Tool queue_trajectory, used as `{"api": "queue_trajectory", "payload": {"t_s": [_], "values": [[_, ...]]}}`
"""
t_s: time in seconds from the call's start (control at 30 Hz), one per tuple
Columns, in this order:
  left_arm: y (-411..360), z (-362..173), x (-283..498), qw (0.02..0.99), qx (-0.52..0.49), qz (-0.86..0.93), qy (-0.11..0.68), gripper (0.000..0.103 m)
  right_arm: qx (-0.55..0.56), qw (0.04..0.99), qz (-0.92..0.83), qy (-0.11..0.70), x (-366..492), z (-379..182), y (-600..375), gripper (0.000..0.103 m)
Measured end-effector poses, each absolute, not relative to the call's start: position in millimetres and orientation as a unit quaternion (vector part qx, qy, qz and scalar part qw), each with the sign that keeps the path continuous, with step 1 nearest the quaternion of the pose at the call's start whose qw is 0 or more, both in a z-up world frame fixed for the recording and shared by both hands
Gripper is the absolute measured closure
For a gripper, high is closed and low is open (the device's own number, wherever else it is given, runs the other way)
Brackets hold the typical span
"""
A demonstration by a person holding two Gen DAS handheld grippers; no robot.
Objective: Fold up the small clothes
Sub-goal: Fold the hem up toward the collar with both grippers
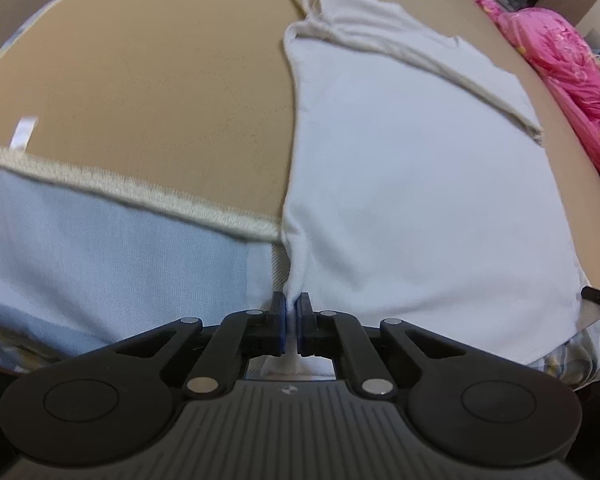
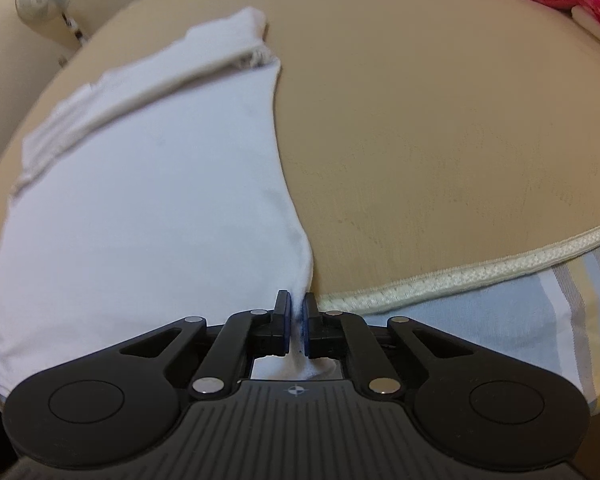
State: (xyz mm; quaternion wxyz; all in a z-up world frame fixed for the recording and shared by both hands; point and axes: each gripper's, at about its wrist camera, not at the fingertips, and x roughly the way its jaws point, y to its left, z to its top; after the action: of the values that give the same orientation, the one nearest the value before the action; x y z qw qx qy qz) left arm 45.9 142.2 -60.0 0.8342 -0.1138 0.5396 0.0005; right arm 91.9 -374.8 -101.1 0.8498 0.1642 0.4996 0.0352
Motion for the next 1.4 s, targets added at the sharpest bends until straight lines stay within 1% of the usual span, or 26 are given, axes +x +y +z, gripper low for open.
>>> {"api": "queue_trajectory", "payload": {"t_s": [0.13,0.4,0.63,0.73,0.83,0.97,1.03,1.13,1.2,1.27,1.33,1.37,1.4], "values": [[139.6,-36.0,43.0,0.853,-0.098,-0.024,0.512,0.099,0.200,0.867,0.047,0.454,84.3,-69.1,-386.9,0.098],[148.7,42.0,-1.1,0.904,-0.086,-0.086,0.410,0.100,0.297,0.880,0.074,0.364,27.3,-19.9,-421.7,0.100],[182.4,123.9,-72.1,0.920,-0.132,-0.135,0.342,0.101,0.348,0.884,0.101,0.296,-56.6,38.9,-445.4,0.100],[193.8,138.2,-83.0,0.920,-0.148,-0.146,0.331,0.100,0.357,0.886,0.106,0.276,-74.9,49.6,-453.8,0.100],[197.0,122.2,-58.0,0.915,-0.156,-0.136,0.346,0.100,0.370,0.880,0.106,0.280,-60.3,38.3,-460.9,0.100],[203.4,86.3,16.0,0.902,-0.168,-0.118,0.381,0.100,0.375,0.865,0.097,0.318,13.6,4.6,-458.5,0.100],[205.2,69.5,60.5,0.901,-0.162,-0.113,0.387,0.100,0.356,0.864,0.093,0.344,62.4,-9.8,-450.9,0.100],[218.4,33.7,130.4,0.880,-0.191,-0.101,0.424,0.100,0.303,0.868,0.084,0.385,134.8,-29.8,-438.1,0.100],[216.9,13.0,164.2,0.875,-0.176,-0.094,0.441,0.100,0.279,0.867,0.081,0.406,171.8,-45.1,-431.1,0.100],[212.2,-3.5,183.9,0.875,-0.148,-0.091,0.452,0.099,0.256,0.871,0.077,0.411,193.3,-60.2,-422.0,0.100],[211.6,-17.0,191.7,0.873,-0.137,-0.078,0.462,0.098,0.266,0.861,0.065,0.429,205.5,-80.4,-417.0,0.099],[212.8,-20.8,193.5,0.873,-0.136,-0.067,0.464,0.098,0.266,0.853,0.053,0.446,203.9,-87.1,-412.9,0.097],[215.0,-21.8,192.9,0.876,-0.139,-0.057,0.458,0.097,0.265,0.852,0.043,0.449,204.7,-89.1,-410.1,0.093]]}}
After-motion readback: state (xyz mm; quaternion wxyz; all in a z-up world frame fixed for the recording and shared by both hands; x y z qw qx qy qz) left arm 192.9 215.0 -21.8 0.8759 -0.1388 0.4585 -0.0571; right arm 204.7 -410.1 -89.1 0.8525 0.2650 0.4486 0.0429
